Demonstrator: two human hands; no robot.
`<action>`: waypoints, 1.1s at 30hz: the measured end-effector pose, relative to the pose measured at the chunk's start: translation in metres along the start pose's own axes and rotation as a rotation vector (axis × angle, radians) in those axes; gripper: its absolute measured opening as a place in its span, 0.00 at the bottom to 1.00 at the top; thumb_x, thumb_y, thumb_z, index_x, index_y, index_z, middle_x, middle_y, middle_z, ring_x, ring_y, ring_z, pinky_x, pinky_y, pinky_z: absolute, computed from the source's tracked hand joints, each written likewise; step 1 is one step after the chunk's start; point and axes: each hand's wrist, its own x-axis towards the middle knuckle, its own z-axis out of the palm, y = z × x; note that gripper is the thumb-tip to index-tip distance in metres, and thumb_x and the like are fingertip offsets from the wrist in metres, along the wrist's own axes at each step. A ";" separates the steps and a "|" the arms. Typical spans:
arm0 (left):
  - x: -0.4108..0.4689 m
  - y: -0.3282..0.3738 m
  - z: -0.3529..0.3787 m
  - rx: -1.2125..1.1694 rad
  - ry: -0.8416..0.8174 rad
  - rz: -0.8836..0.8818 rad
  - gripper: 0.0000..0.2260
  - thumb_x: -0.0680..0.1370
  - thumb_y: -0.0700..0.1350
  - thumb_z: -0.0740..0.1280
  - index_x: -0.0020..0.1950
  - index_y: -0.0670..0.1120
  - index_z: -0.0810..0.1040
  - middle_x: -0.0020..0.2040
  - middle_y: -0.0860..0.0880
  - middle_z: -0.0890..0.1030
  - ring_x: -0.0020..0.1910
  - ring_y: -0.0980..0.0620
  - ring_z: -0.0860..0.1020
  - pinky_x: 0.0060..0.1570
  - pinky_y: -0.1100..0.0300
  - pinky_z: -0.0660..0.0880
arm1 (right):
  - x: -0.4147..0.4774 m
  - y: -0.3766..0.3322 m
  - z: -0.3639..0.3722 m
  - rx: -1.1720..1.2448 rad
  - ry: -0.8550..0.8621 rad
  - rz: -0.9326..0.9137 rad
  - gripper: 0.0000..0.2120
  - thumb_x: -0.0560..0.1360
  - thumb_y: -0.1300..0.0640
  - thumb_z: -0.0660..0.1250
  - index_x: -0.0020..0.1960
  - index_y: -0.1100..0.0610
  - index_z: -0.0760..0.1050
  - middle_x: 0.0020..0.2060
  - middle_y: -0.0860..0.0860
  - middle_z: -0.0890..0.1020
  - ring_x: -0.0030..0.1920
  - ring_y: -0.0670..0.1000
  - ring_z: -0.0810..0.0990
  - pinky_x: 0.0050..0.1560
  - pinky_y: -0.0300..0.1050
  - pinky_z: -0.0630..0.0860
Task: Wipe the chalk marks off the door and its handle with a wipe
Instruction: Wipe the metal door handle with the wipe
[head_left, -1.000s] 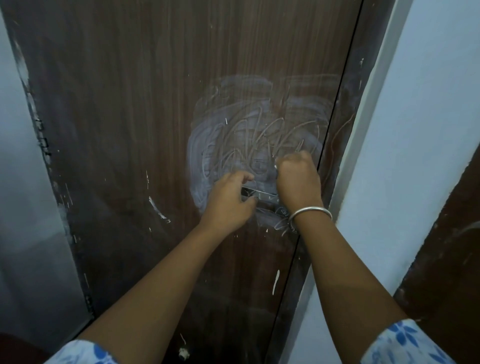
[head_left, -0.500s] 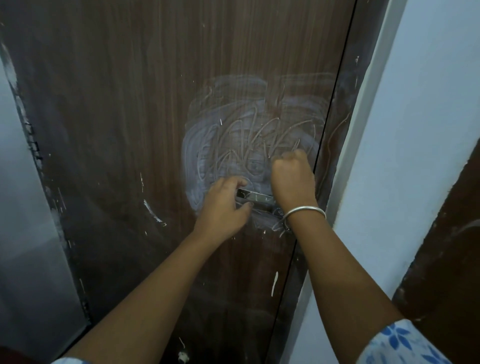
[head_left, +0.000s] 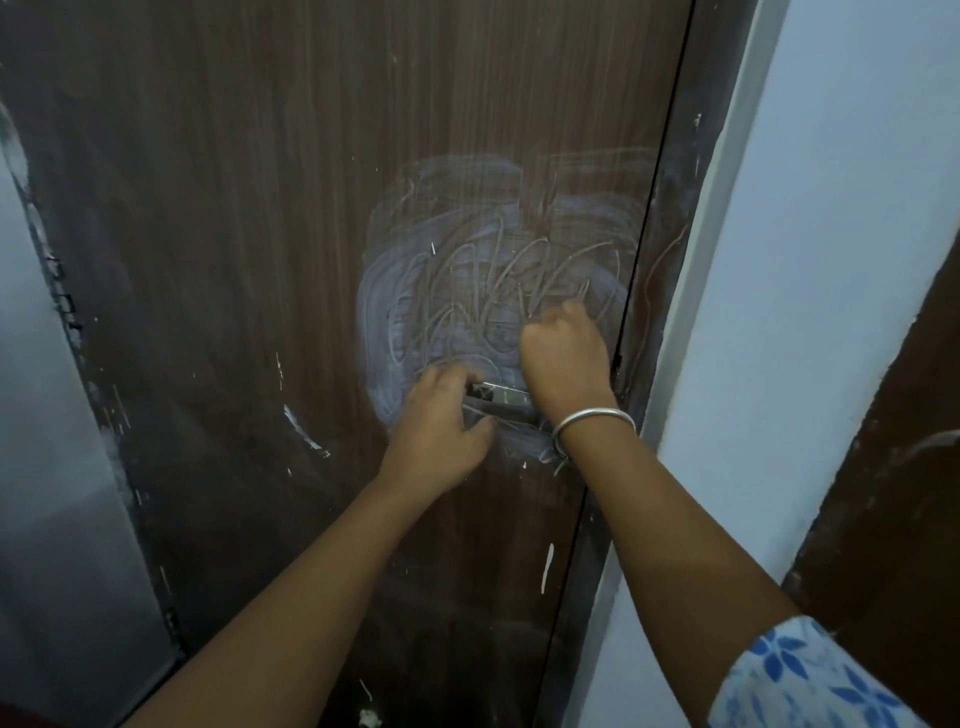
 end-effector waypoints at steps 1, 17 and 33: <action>-0.001 0.001 0.001 -0.001 -0.004 0.001 0.15 0.71 0.42 0.70 0.56 0.48 0.73 0.55 0.49 0.72 0.56 0.50 0.72 0.54 0.58 0.69 | 0.000 -0.001 0.000 -0.011 0.008 0.001 0.10 0.72 0.71 0.57 0.46 0.66 0.77 0.45 0.61 0.79 0.53 0.59 0.73 0.52 0.50 0.71; -0.004 0.007 0.012 -0.072 0.125 -0.011 0.23 0.70 0.39 0.71 0.62 0.49 0.67 0.57 0.54 0.63 0.53 0.58 0.67 0.51 0.66 0.63 | -0.026 0.023 0.013 0.304 0.324 0.436 0.14 0.73 0.71 0.58 0.54 0.64 0.78 0.45 0.62 0.81 0.46 0.61 0.78 0.45 0.49 0.74; -0.007 0.002 0.019 -0.073 0.134 0.016 0.24 0.69 0.35 0.71 0.61 0.48 0.68 0.58 0.52 0.63 0.56 0.57 0.67 0.51 0.78 0.62 | -0.044 0.019 0.029 0.660 0.422 0.677 0.06 0.77 0.62 0.60 0.52 0.60 0.74 0.41 0.59 0.82 0.41 0.57 0.80 0.34 0.40 0.70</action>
